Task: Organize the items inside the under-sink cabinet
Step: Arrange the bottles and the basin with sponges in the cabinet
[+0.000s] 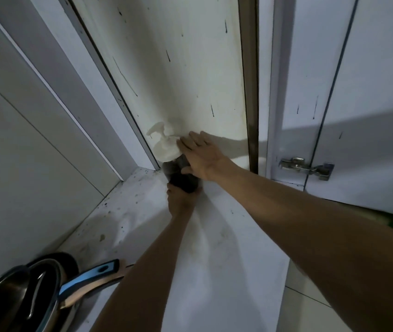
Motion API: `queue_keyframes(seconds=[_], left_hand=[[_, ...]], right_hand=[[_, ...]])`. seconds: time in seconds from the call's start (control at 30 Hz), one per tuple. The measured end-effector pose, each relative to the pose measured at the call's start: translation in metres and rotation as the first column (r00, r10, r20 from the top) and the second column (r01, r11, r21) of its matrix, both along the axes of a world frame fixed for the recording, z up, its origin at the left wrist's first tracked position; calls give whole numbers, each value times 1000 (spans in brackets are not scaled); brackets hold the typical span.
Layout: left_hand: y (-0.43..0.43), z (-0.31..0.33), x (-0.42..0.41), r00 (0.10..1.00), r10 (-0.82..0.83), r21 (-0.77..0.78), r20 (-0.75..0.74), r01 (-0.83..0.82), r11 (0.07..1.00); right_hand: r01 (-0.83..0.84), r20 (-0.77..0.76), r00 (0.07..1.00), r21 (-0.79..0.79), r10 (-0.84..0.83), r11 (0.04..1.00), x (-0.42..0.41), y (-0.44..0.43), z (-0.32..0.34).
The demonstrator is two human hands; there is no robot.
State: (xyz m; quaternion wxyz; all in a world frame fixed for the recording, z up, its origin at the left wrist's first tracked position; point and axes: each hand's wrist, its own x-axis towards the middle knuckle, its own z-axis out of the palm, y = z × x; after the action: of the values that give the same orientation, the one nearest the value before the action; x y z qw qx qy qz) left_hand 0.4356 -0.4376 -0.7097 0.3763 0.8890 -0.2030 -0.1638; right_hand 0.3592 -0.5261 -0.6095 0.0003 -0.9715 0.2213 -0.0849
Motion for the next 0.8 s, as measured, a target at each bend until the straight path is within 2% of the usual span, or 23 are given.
queue_keyframes(seconds=[0.1, 0.17, 0.27, 0.4, 0.5, 0.6, 0.7, 0.8], left_hand=[[10, -5, -38, 994, -73, 108, 85, 63, 992], [16, -4, -65, 965, -189, 165, 179, 160, 973], [19, 3, -101, 922, -315, 192, 223, 276, 942], [10, 25, -161, 878, -428, 168, 215, 398, 902], [-6, 45, -208, 849, -520, 101, 99, 511, 854], [-35, 49, -246, 826, -560, 26, 60, 560, 828], [-52, 67, -300, 768, -641, 4, 14, 641, 768], [-66, 66, -339, 719, -693, 52, -46, 694, 718]], right_hand=[[2, 51, 999, 225, -13, 974, -41, 11, -2], [17, 81, 996, 366, -49, 931, -75, 20, 3], [71, 61, 992, 442, -109, 894, -124, 27, 11], [142, -23, 989, 419, -146, 897, -193, 16, 33], [189, -101, 981, 316, -166, 930, -252, 0, 57], [257, -154, 962, 234, -225, 938, -314, -22, 75], [356, -219, 924, 194, -313, 914, -378, -48, 89], [451, -210, 889, 247, -407, 858, -425, -64, 92]])
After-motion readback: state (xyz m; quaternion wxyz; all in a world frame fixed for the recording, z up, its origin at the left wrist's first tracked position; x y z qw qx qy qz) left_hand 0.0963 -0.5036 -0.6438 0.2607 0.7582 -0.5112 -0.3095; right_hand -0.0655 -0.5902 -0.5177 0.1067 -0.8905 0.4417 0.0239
